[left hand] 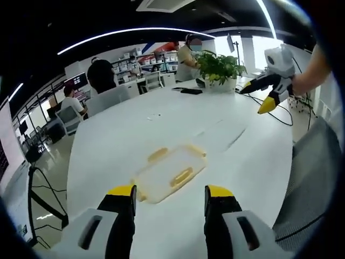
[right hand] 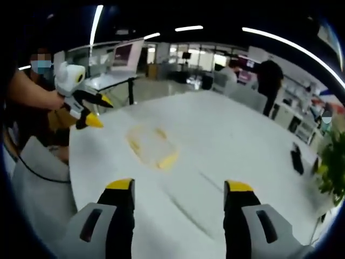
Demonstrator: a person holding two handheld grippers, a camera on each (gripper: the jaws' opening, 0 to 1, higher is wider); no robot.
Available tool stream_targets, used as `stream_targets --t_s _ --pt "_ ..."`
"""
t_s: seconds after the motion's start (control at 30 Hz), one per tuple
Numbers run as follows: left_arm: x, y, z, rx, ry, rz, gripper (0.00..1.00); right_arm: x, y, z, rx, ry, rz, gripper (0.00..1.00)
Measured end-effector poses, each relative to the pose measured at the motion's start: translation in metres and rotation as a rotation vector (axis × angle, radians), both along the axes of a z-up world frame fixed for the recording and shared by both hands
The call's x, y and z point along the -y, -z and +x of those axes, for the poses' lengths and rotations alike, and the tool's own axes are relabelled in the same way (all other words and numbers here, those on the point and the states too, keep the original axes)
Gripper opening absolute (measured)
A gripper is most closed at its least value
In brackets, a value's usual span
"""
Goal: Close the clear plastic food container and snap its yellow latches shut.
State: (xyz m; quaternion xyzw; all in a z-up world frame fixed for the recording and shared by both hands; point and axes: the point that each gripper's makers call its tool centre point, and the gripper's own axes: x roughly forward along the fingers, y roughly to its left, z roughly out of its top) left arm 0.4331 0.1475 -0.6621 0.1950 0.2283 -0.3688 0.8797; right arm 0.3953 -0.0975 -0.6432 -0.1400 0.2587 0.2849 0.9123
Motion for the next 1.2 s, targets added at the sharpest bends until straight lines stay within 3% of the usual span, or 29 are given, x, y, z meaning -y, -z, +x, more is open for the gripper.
stream_targets --t_s 0.5,0.8,1.2 --pt "-0.008 0.011 0.038 -0.019 0.159 0.100 0.46 -0.040 0.008 0.038 -0.023 -0.184 -0.013 0.61" --pt "-0.007 0.022 0.061 -0.033 0.254 0.153 0.46 -0.051 0.016 0.057 -0.040 -0.244 -0.023 0.60" --pt "-0.013 0.046 0.070 -0.083 0.461 0.279 0.46 -0.064 0.030 0.073 -0.060 -0.314 -0.060 0.58"
